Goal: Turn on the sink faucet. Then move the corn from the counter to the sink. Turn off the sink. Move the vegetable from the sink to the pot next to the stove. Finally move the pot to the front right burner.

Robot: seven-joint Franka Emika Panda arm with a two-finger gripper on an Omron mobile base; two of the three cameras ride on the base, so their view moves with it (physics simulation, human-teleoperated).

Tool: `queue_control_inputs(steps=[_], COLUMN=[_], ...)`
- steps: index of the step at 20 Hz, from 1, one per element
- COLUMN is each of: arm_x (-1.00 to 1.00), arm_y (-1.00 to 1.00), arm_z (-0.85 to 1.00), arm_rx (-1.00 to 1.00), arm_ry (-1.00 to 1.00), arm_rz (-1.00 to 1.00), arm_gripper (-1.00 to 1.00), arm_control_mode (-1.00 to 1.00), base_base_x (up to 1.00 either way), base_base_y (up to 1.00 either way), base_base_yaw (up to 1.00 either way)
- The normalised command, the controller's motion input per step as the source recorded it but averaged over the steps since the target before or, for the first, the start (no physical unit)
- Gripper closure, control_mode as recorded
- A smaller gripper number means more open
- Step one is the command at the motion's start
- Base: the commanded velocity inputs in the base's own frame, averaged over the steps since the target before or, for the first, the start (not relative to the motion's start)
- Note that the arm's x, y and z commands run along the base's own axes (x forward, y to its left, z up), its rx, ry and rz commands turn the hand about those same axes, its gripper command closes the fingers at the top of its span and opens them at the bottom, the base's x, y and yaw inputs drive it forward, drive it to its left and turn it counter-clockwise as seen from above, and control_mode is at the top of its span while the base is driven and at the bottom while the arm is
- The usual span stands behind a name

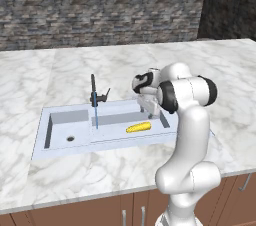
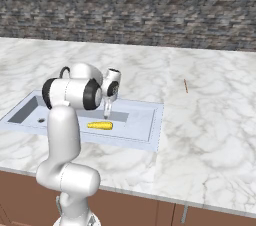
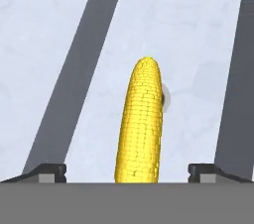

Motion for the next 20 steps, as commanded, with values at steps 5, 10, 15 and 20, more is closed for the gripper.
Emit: queue_control_inputs(steps=[5, 10, 15, 20], arm_x=[0.00, 0.07, 0.08, 0.16], arm_y=[0.05, 0.27, 0.42, 0.28], arm_z=[0.59, 0.40, 0.26, 0.00], arm_rx=[0.23, 0.27, 0.24, 0.23], arm_ry=[0.00, 0.00, 0.01, 0.04], arm_rz=[0.00, 0.00, -0.05, -0.12], arm_gripper=[-1.00, -1.00, -1.00, -1.00], arm_control_mode=[-1.00, -1.00, -1.00, -1.00], base_base_x=[0.00, 0.00, 0.00, 0.00], base_base_y=[0.00, 0.00, 0.00, 0.00], base_base_yaw=[0.00, 0.00, 0.00, 0.00])
